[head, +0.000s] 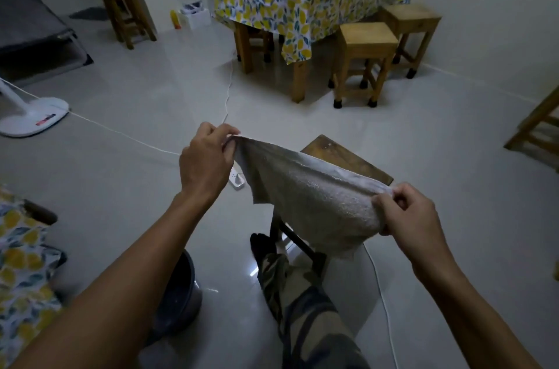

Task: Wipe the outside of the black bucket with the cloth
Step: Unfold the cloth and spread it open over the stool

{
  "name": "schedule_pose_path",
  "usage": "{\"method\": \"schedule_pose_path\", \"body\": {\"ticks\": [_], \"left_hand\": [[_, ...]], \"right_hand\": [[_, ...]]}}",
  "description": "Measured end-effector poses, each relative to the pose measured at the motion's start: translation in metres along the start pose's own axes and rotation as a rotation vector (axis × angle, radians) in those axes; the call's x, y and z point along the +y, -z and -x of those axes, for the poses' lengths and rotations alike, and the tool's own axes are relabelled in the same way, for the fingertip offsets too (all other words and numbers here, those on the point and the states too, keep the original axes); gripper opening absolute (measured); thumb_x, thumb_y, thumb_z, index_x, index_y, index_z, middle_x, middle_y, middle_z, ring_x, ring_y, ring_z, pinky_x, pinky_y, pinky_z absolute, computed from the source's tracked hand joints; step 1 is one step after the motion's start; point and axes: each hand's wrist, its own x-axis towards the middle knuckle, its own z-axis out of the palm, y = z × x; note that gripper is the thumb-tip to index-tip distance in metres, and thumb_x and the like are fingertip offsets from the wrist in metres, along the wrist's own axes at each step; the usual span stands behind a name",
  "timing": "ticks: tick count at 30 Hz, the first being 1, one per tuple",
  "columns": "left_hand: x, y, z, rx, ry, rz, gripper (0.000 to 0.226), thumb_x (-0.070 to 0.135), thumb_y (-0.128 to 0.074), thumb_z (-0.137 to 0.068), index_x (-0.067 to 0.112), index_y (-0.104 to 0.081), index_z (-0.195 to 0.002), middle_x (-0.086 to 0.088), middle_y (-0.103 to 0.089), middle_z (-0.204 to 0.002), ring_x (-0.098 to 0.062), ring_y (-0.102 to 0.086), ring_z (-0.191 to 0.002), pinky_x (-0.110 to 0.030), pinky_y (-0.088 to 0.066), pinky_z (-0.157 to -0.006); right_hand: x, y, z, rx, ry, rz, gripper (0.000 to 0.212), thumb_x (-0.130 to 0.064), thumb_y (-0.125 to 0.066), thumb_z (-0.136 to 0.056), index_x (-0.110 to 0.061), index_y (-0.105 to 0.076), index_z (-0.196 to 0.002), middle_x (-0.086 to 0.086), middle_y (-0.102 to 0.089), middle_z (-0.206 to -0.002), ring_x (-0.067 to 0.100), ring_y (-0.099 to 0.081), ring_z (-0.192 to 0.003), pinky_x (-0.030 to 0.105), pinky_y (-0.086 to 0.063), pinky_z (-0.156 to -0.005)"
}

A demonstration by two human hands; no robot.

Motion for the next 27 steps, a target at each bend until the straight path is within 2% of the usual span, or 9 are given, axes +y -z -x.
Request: {"method": "schedule_pose_path", "body": {"ticks": [2,5,8,10,13,16,20,24,27], "left_hand": [[0.005,-0.009,-0.003,0.01,0.011,0.07,0.016,0.023,-0.054,-0.102,0.024,-0.066,-0.113,-0.003,-0.06,-0.094,-0.018,-0.059,-0.071,-0.031,-0.045,-0.06],[0.012,-0.02,-0.003,-0.009,0.054,0.174,0.013,0.022,-0.047,-0.104,0.027,-0.058,-0.111,-0.001,-0.067,-0.09,-0.016,-0.067,-0.058,-0.035,-0.055,-0.059],[0.018,-0.023,0.001,-0.028,0.085,0.219,0.012,0.021,-0.046,-0.104,0.029,-0.055,-0.106,0.0,-0.068,-0.082,-0.016,-0.068,-0.058,-0.03,-0.051,-0.054],[0.02,-0.021,0.005,-0.031,0.08,0.254,0.011,0.022,-0.046,-0.104,0.029,-0.055,-0.104,-0.002,-0.068,-0.082,-0.021,-0.069,-0.064,-0.036,-0.055,-0.056],[0.019,-0.011,0.016,-0.02,0.109,0.31,0.006,0.022,-0.053,-0.102,0.026,-0.058,-0.104,-0.002,-0.068,-0.084,-0.023,-0.068,-0.067,-0.044,-0.059,-0.061],[0.017,0.001,0.028,-0.004,0.124,0.326,0.006,0.026,-0.06,-0.099,0.024,-0.059,-0.104,-0.003,-0.069,-0.079,-0.022,-0.068,-0.065,-0.039,-0.058,-0.062],[0.004,0.004,0.036,-0.023,0.156,0.334,0.012,0.028,-0.067,-0.096,0.021,-0.06,-0.103,-0.004,-0.068,-0.082,-0.02,-0.068,-0.061,-0.021,-0.047,-0.05],[-0.002,-0.021,0.018,-0.067,0.179,0.303,0.021,0.034,-0.071,-0.093,0.02,-0.061,-0.104,-0.004,-0.068,-0.086,-0.022,-0.067,-0.07,-0.033,-0.055,-0.059],[0.005,-0.061,-0.015,-0.117,0.174,0.278,0.032,0.036,-0.077,-0.088,0.017,-0.06,-0.107,0.0,-0.065,-0.092,-0.021,-0.065,-0.077,-0.032,-0.054,-0.063]], "right_hand": [[0.002,-0.001,0.001,-0.007,0.004,-0.014,0.017,-0.027,-0.061,-0.096,-0.015,-0.061,-0.084,0.009,-0.064,-0.081,0.031,-0.066,-0.081,0.059,-0.059,-0.067],[0.005,-0.001,0.001,-0.001,0.003,-0.023,0.02,-0.039,-0.061,-0.089,-0.02,-0.062,-0.082,0.008,-0.066,-0.081,0.033,-0.066,-0.081,0.061,-0.058,-0.067],[0.005,0.002,0.005,0.016,0.0,-0.035,0.024,-0.045,-0.059,-0.085,-0.021,-0.062,-0.082,0.008,-0.065,-0.079,0.034,-0.066,-0.08,0.062,-0.057,-0.064],[0.004,0.005,0.012,0.026,0.006,-0.035,0.022,-0.042,-0.06,-0.086,-0.021,-0.062,-0.082,0.008,-0.065,-0.081,0.033,-0.066,-0.08,0.061,-0.057,-0.064],[0.004,0.012,0.024,0.037,0.014,-0.054,0.015,-0.027,-0.062,-0.093,-0.015,-0.062,-0.085,0.013,-0.065,-0.083,0.035,-0.065,-0.082,0.061,-0.058,-0.063],[0.005,0.017,0.038,0.023,0.01,-0.073,0.012,-0.022,-0.061,-0.096,-0.013,-0.062,-0.088,0.009,-0.067,-0.085,0.027,-0.067,-0.082,0.053,-0.06,-0.062],[0.009,0.014,0.046,-0.001,0.002,-0.092,0.011,-0.021,-0.063,-0.097,-0.015,-0.063,-0.087,0.004,-0.069,-0.085,0.019,-0.069,-0.08,0.037,-0.061,-0.057],[0.02,0.008,0.022,0.004,-0.028,-0.062,0.013,-0.029,-0.066,-0.094,-0.019,-0.063,-0.085,0.002,-0.069,-0.08,0.024,-0.068,-0.076,0.053,-0.061,-0.063],[0.034,0.009,-0.015,0.057,-0.046,-0.078,0.017,-0.031,-0.069,-0.093,-0.02,-0.062,-0.083,0.002,-0.068,-0.077,0.027,-0.067,-0.073,0.05,-0.061,-0.062]]}}
